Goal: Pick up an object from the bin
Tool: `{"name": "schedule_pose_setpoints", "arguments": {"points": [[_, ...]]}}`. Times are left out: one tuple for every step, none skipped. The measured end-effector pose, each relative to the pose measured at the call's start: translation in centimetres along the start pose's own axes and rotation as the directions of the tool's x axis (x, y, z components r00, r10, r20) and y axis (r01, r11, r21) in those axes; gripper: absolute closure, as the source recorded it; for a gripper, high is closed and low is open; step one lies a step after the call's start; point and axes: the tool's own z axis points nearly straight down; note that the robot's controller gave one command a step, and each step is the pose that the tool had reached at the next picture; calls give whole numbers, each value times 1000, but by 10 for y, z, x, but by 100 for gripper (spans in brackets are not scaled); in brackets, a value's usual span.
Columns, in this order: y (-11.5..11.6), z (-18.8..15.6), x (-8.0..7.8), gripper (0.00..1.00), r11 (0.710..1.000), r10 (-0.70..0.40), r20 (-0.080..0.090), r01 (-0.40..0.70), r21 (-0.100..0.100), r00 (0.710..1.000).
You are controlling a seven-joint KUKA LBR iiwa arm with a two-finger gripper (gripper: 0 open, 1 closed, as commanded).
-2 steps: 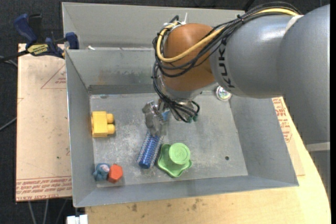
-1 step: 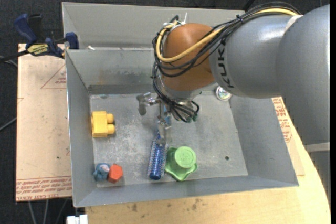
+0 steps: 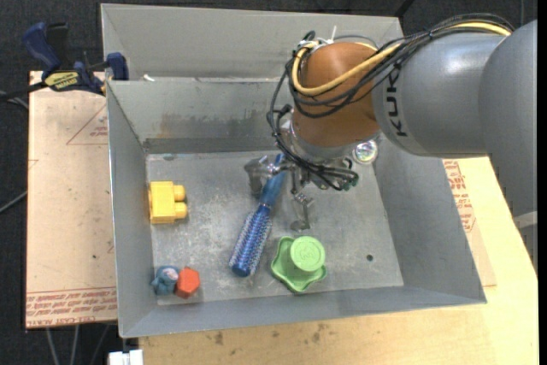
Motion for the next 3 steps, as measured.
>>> {"name": "schedule_pose_setpoints", "arguments": {"points": [[2,-1,-2,100,1000,-3,2,3,-2,1000],[27,-91,-20,100,999,-39,10,39,2,999],[85,-228,5,100,994,-105,9,105,2,994]]}}
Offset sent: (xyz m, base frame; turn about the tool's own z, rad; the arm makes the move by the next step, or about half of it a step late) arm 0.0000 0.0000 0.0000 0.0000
